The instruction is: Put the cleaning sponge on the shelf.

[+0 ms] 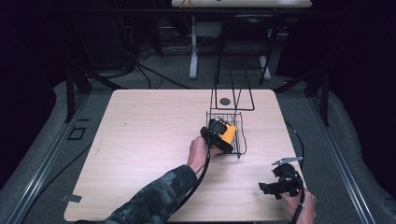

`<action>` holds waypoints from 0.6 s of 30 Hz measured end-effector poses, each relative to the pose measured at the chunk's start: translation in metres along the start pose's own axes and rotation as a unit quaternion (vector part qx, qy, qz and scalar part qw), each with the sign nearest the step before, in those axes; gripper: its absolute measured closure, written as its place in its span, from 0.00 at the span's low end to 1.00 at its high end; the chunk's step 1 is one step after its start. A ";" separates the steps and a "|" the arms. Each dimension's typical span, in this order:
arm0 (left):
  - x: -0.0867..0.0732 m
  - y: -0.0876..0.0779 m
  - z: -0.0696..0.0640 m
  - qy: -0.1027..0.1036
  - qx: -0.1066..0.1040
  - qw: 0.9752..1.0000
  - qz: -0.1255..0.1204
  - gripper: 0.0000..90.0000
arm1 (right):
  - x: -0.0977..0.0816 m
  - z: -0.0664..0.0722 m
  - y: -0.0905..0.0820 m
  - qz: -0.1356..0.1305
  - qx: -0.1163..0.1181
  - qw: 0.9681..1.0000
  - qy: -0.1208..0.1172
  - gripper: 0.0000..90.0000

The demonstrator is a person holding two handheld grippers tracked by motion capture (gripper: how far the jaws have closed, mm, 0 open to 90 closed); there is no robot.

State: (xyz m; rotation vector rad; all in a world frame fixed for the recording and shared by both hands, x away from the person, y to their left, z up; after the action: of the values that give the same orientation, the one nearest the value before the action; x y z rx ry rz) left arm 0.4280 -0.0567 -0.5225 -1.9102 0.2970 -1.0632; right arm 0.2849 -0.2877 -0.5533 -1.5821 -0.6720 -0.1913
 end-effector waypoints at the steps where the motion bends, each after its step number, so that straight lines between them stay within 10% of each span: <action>1: -0.001 -0.002 0.000 0.001 0.001 1.000 -0.004 0.11 | 0.000 0.000 0.000 -0.002 -0.001 1.000 0.002 0.10; 18: -0.010 -0.039 0.002 0.031 0.000 0.999 -0.023 0.04 | 0.001 -0.001 -0.001 -0.005 -0.002 1.000 0.005 0.10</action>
State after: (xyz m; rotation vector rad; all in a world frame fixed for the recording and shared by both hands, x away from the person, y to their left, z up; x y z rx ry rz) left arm 0.4159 -0.0275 -0.4968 -1.8945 0.2887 -1.1548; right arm 0.2850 -0.2882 -0.5521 -1.5815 -0.6715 -0.2083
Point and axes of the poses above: each handheld gripper's, and its own axes: y roughly forward along the jaws, x roughly out of its top, z roughly to its left, the point moved 1 cm from there along y, roughly forward along the jaws, and after that the axes turned 13 degrees about -x, right-handed, at the moved point
